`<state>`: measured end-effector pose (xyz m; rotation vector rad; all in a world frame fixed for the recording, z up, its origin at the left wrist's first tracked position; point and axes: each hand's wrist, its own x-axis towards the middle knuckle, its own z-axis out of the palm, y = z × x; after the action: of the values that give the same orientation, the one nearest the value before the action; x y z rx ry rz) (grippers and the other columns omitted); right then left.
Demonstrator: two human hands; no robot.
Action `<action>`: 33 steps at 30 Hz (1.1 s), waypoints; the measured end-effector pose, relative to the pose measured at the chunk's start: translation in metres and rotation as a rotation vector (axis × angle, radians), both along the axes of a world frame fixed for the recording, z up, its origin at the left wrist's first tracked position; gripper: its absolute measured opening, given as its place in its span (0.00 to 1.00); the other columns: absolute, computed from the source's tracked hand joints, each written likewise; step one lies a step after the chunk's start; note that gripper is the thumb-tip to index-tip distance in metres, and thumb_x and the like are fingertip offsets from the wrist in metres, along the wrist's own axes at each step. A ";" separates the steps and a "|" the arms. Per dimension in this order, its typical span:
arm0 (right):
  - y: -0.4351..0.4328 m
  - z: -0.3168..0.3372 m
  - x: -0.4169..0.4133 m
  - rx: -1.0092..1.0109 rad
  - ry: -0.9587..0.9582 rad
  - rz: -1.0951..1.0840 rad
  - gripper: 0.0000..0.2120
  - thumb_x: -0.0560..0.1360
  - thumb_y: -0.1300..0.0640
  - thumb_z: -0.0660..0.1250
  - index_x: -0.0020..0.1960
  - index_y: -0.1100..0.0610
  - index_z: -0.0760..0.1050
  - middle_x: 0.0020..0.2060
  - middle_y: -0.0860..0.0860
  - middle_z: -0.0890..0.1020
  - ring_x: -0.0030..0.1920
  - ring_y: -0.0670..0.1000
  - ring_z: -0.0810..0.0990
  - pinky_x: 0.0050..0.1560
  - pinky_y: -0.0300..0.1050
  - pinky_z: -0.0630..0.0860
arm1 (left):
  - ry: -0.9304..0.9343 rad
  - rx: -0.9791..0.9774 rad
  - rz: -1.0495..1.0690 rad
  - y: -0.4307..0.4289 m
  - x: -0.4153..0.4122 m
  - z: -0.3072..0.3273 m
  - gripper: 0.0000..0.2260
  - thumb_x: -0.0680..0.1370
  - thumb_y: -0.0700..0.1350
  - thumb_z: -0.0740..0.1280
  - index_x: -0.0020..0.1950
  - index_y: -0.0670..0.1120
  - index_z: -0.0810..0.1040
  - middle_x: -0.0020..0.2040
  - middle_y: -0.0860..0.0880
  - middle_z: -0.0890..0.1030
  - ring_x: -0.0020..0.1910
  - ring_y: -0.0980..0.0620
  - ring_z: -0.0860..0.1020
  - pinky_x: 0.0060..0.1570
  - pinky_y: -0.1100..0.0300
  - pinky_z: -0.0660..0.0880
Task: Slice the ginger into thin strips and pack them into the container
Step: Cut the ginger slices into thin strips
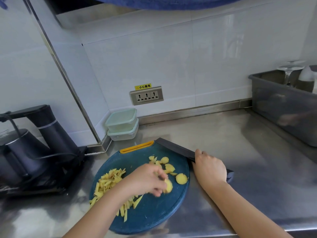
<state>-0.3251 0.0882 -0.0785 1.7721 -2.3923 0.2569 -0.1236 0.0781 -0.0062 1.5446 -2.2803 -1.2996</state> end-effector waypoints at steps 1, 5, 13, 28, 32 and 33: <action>-0.001 0.000 0.000 -0.001 0.005 0.002 0.03 0.80 0.58 0.58 0.54 0.55 0.68 0.47 0.48 0.78 0.44 0.51 0.82 0.24 0.42 0.51 | 0.001 0.026 0.027 0.004 0.003 -0.002 0.07 0.75 0.41 0.70 0.53 0.47 0.78 0.46 0.43 0.84 0.45 0.48 0.83 0.50 0.54 0.80; -0.002 0.000 -0.001 -0.014 0.016 0.008 0.03 0.80 0.58 0.57 0.53 0.55 0.68 0.47 0.49 0.79 0.44 0.52 0.81 0.24 0.42 0.52 | -0.080 -0.165 0.087 0.010 0.010 -0.012 0.06 0.75 0.42 0.70 0.51 0.49 0.81 0.43 0.49 0.84 0.39 0.54 0.83 0.46 0.59 0.81; 0.006 0.003 -0.002 -0.080 -0.039 0.033 0.04 0.80 0.56 0.57 0.53 0.55 0.68 0.48 0.50 0.80 0.45 0.53 0.81 0.34 0.43 0.65 | -0.224 -0.544 0.049 0.037 -0.006 -0.017 0.13 0.83 0.46 0.54 0.56 0.47 0.78 0.52 0.52 0.79 0.50 0.54 0.77 0.51 0.63 0.73; 0.012 0.008 -0.002 -0.099 -0.086 0.052 0.07 0.80 0.51 0.57 0.52 0.54 0.66 0.46 0.51 0.81 0.45 0.55 0.81 0.37 0.44 0.68 | -0.229 -0.671 0.148 0.057 -0.012 -0.033 0.14 0.79 0.48 0.64 0.64 0.48 0.76 0.60 0.50 0.73 0.53 0.52 0.76 0.53 0.64 0.72; 0.011 0.010 -0.004 -0.053 -0.065 0.075 0.09 0.80 0.49 0.57 0.54 0.54 0.67 0.46 0.51 0.80 0.46 0.55 0.80 0.37 0.44 0.69 | -0.186 -0.657 0.164 0.056 -0.008 -0.037 0.15 0.79 0.49 0.64 0.65 0.49 0.76 0.60 0.50 0.73 0.51 0.54 0.77 0.52 0.66 0.72; 0.010 0.012 -0.006 -0.033 -0.074 0.083 0.09 0.80 0.49 0.57 0.54 0.54 0.67 0.45 0.51 0.80 0.46 0.55 0.80 0.38 0.44 0.69 | -0.182 -0.655 0.166 0.056 -0.006 -0.037 0.16 0.79 0.49 0.65 0.65 0.49 0.76 0.61 0.50 0.74 0.51 0.54 0.77 0.52 0.66 0.72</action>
<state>-0.3312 0.0979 -0.0664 1.8813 -2.3520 0.3772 -0.1295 0.1338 -0.0430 1.5845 -2.2729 -0.3156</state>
